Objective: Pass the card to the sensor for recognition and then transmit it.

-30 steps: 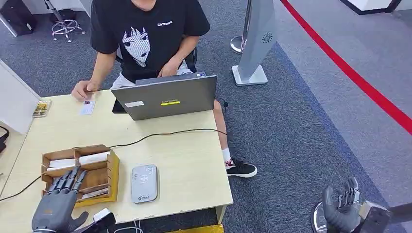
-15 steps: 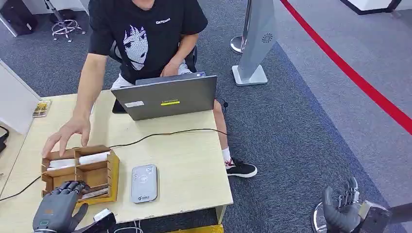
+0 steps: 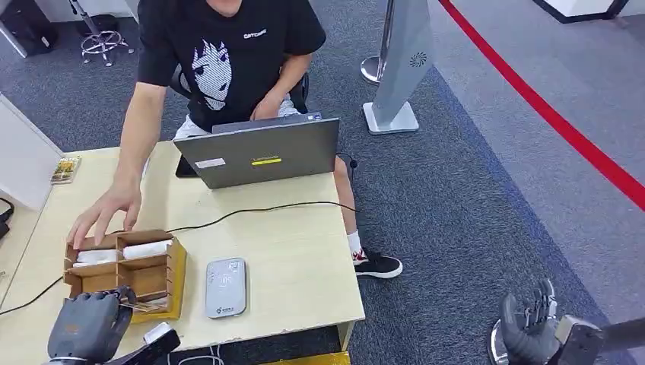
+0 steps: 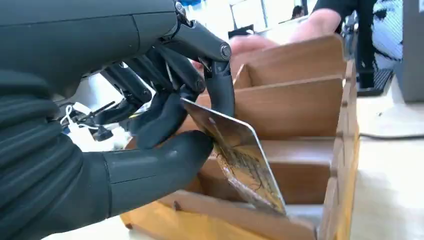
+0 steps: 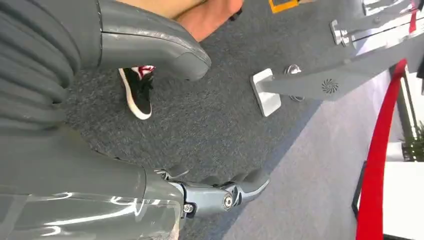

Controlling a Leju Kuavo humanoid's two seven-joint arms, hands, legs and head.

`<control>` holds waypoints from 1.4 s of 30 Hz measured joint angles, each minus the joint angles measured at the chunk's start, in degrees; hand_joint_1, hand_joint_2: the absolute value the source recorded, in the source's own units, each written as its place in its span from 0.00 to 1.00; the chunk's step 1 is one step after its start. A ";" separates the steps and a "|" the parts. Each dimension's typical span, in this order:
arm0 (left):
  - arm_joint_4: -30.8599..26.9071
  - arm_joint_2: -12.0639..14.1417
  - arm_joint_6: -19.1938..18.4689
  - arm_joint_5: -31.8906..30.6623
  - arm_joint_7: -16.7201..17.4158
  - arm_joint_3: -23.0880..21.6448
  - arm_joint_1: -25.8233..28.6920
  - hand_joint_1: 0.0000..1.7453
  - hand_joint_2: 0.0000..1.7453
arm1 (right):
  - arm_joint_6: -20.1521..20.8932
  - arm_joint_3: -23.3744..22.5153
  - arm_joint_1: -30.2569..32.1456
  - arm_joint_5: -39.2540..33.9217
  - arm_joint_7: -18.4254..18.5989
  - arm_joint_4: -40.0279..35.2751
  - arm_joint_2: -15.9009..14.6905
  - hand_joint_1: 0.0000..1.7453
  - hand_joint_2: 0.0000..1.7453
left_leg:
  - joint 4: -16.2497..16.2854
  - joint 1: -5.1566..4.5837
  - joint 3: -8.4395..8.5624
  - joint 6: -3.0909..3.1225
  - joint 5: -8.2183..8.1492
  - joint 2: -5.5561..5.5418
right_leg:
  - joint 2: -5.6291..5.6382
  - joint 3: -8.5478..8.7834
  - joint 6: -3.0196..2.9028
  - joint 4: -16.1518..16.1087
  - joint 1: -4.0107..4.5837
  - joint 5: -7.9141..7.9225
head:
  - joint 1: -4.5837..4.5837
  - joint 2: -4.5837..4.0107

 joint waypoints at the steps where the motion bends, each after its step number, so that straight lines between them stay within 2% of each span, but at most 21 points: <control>1: 0.00 -0.09 0.28 0.07 -0.09 0.00 -0.01 1.00 1.00 | -0.04 0.13 0.06 0.00 0.00 0.00 0.02 0.00 1.00 | 0.00 0.00 0.00 0.00 0.00 0.00 | 0.00 0.00 0.00 0.00 0.00 0.00 | -0.02 0.00; 12: -0.22 -0.37 1.27 0.26 -0.52 0.02 -0.10 1.00 1.00 | -0.30 1.18 0.62 0.00 -0.04 0.00 0.15 0.00 1.00 | 0.00 0.00 0.00 0.00 0.00 0.00 | 0.00 0.00 0.00 0.00 0.00 0.00 | -0.02 0.00; 17: -3.24 -0.24 1.62 2.85 -0.41 1.47 -2.31 1.00 1.00 | -0.85 1.40 0.75 -0.04 -0.09 -0.02 0.22 0.00 1.00 | 0.00 0.01 0.00 0.01 0.01 -0.01 | -0.02 0.01 0.00 0.00 0.01 0.00 | -0.02 0.00; 20: -7.18 -0.33 -1.00 5.22 0.90 3.38 -5.32 1.00 1.00 | -0.92 1.42 0.80 -0.11 0.13 -0.20 0.22 0.00 1.00 | 0.00 0.01 0.00 0.02 0.03 -0.02 | -0.02 0.02 0.00 0.00 0.01 0.01 | -0.02 0.00; 25: -11.83 -0.31 -5.23 5.07 3.43 5.01 -9.76 1.00 1.00 | -0.39 1.46 0.78 -0.33 0.85 -0.11 0.28 0.00 1.00 | 0.00 0.01 0.00 0.02 0.03 -0.01 | -0.01 0.03 0.00 0.01 0.01 0.02 | -0.02 0.00; 33: -13.33 -0.26 -5.12 3.65 4.42 5.66 -12.05 1.00 1.00 | 0.13 1.92 0.78 -0.72 1.09 0.39 0.28 0.00 1.00 | 0.00 0.01 -0.03 0.02 0.02 -0.01 | -0.01 -0.01 -0.01 0.00 0.00 0.01 | -0.02 0.00; 38: -13.40 -0.24 -5.53 2.67 7.32 6.78 -14.49 1.00 1.00 | 0.26 2.75 0.62 -1.22 1.09 0.59 0.28 0.00 1.00 | 0.00 0.01 -0.03 0.02 0.03 -0.01 | -0.01 0.00 0.00 0.01 0.01 0.01 | -0.02 0.00; 42: -13.51 -0.26 -5.93 2.71 7.85 7.63 -15.96 1.00 1.00 | 0.24 2.97 0.59 -1.25 1.09 0.70 0.28 0.00 1.00 | 0.00 0.01 -0.02 0.03 0.04 -0.01 | -0.01 0.01 0.00 0.01 0.01 0.02 | 0.00 0.00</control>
